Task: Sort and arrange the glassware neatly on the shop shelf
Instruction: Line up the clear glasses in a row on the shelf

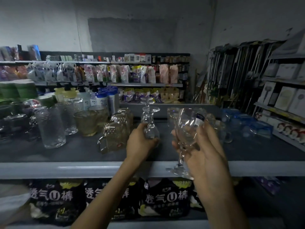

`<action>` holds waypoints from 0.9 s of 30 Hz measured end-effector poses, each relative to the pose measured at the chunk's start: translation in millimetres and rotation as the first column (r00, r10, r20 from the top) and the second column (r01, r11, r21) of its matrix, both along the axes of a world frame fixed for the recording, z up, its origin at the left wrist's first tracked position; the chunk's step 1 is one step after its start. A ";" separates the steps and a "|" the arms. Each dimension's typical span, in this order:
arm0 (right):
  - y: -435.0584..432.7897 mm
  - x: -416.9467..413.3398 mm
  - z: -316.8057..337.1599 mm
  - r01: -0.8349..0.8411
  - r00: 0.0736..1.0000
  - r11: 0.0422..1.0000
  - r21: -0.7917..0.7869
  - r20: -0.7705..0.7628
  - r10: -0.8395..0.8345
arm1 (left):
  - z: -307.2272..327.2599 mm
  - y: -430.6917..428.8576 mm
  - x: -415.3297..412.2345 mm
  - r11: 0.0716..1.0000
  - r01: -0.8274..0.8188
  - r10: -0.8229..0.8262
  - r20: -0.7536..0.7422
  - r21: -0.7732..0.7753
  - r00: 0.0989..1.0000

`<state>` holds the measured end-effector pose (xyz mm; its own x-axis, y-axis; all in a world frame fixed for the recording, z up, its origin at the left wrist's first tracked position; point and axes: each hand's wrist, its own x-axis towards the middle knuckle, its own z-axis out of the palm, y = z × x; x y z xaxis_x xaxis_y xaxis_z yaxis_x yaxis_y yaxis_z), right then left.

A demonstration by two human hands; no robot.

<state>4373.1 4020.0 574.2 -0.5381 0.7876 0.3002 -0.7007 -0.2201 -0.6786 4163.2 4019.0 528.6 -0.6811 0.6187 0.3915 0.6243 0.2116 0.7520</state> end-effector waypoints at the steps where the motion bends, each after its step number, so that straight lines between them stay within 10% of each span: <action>1: -5.3 -1.6 -5.4 0.024 1.000 0.999 -0.044 0.010 -0.024 | 2.0 1.7 -0.8 1.000 -0.009 0.009 0.003 -0.009 1.000; 7: -13.7 -0.8 -26.4 0.081 0.996 0.967 -0.242 -0.027 -0.090 | 7.6 4.8 -2.6 0.997 -0.053 0.056 0.034 -0.061 0.998; 27: 11.4 2.3 -51.6 -0.036 0.998 0.990 -0.139 0.052 0.044 | -8.8 9.5 -5.1 0.990 -0.141 0.141 -0.034 0.024 0.989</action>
